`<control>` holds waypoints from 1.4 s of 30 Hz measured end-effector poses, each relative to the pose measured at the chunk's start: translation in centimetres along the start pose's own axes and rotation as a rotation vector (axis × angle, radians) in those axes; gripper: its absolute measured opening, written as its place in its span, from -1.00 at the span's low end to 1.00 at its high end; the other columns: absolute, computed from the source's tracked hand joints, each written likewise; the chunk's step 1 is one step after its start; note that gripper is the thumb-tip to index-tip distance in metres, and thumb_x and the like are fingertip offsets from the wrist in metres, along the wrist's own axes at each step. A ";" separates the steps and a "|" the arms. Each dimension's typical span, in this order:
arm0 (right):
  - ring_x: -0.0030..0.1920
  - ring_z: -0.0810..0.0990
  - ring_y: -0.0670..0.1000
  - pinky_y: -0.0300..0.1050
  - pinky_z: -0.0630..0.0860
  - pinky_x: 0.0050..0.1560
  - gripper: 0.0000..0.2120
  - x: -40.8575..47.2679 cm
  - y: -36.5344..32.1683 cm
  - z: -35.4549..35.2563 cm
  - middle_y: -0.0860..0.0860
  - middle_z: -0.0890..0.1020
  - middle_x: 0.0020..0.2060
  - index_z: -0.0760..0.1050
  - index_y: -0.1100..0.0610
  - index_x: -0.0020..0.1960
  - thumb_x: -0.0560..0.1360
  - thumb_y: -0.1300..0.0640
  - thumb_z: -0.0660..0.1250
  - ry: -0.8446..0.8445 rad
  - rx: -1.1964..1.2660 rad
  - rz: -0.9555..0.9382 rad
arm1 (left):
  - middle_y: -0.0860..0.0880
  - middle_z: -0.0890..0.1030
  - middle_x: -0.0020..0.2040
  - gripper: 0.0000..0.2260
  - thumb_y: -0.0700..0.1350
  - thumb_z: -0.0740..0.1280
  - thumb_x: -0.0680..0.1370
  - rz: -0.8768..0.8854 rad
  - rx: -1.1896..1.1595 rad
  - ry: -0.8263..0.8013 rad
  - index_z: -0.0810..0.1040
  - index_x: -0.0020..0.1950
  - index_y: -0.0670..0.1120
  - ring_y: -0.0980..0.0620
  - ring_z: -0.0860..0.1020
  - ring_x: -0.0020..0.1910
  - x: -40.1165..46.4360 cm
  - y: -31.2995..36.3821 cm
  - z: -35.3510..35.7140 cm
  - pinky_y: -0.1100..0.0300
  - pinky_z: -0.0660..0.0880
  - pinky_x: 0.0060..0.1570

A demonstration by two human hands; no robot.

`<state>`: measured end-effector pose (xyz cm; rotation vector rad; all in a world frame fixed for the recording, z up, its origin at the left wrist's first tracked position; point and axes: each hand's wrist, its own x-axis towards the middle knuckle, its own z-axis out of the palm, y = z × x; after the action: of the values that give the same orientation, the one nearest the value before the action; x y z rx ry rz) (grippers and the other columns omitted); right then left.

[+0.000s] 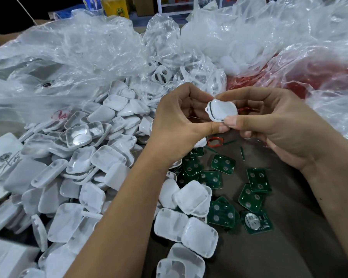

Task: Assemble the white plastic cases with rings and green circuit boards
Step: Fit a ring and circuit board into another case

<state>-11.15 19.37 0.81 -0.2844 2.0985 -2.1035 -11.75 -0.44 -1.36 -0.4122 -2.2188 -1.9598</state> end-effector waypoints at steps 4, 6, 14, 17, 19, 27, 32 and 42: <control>-0.20 0.58 -0.05 -0.34 0.51 -0.33 -0.53 0.1 0.1 -0.2 0.21 0.74 0.02 0.74 0.08 0.11 0.20 0.13 0.61 -0.026 0.021 -0.011 | -0.09 0.75 -0.11 -0.56 -0.28 0.71 0.25 -0.003 -0.012 -0.008 0.59 0.02 -0.21 -0.03 0.74 -0.13 0.0 0.1 -0.1 0.16 0.65 -0.12; -0.21 0.60 -0.07 -0.34 0.52 -0.32 -0.54 0.2 0.1 -0.3 0.19 0.75 0.02 0.74 0.09 0.11 0.21 0.14 0.61 -0.037 0.018 -0.018 | -0.08 0.75 -0.11 -0.57 -0.28 0.71 0.25 -0.012 -0.014 -0.018 0.60 0.01 -0.21 -0.02 0.74 -0.13 0.0 0.1 -0.2 0.17 0.64 -0.13; -0.23 0.61 -0.12 -0.35 0.51 -0.34 -0.56 0.3 0.3 -0.3 0.08 0.75 -0.03 0.73 0.08 0.11 0.23 0.12 0.59 -0.065 0.088 -0.012 | -0.10 0.75 -0.10 -0.57 -0.31 0.69 0.27 -0.054 -0.055 -0.016 0.59 0.03 -0.24 -0.01 0.73 -0.13 0.0 0.3 -0.2 0.16 0.64 -0.10; -0.19 0.61 -0.11 -0.35 0.51 -0.32 -0.57 0.3 0.4 -0.3 0.07 0.75 0.00 0.73 0.06 0.12 0.25 0.13 0.59 -0.079 0.099 -0.018 | -0.11 0.75 -0.09 -0.57 -0.31 0.69 0.27 -0.059 -0.052 -0.022 0.59 0.04 -0.24 -0.04 0.74 -0.12 0.0 0.3 -0.2 0.13 0.65 -0.09; -0.18 0.61 -0.10 -0.35 0.51 -0.32 -0.57 0.4 0.5 -0.3 0.08 0.74 0.02 0.72 0.06 0.13 0.25 0.12 0.60 -0.089 0.102 -0.021 | -0.11 0.75 -0.10 -0.58 -0.31 0.68 0.28 -0.056 -0.050 -0.029 0.59 0.03 -0.24 -0.05 0.74 -0.12 -0.1 0.4 -0.2 0.12 0.65 -0.08; -0.21 0.60 -0.07 -0.34 0.49 -0.37 -0.55 0.5 0.6 -0.5 0.14 0.74 0.00 0.74 0.08 0.10 0.20 0.12 0.62 -0.076 0.075 -0.011 | -0.09 0.75 -0.12 -0.58 -0.32 0.69 0.26 -0.001 -0.031 -0.031 0.59 0.01 -0.26 -0.02 0.73 -0.12 -0.1 0.6 -0.1 0.19 0.63 -0.11; -0.22 0.63 -0.02 -0.31 0.46 -0.42 -0.53 0.4 0.6 -0.3 0.17 0.71 0.00 0.74 0.12 0.08 0.17 0.15 0.61 -0.067 0.111 0.015 | -0.14 0.74 -0.11 -0.58 -0.34 0.69 0.26 0.023 -0.041 -0.024 0.58 0.00 -0.28 -0.12 0.73 -0.11 -0.2 0.4 -0.1 0.04 0.68 -0.07; -0.13 0.73 0.04 -0.19 0.66 -0.13 -0.60 0.3 0.6 0.2 0.11 0.77 -0.12 0.74 0.04 0.09 0.27 0.26 0.62 0.041 -0.132 -0.159 | -0.23 0.71 -0.13 -0.88 -0.22 0.57 0.45 -0.201 -0.214 0.037 0.66 -0.08 -0.14 -0.07 0.70 -0.18 -0.1 0.2 0.3 0.07 0.64 -0.11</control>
<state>-11.45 19.08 0.26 -0.4424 2.3140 -2.0733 -11.57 -0.19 -1.27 -0.1806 -2.1087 -2.2980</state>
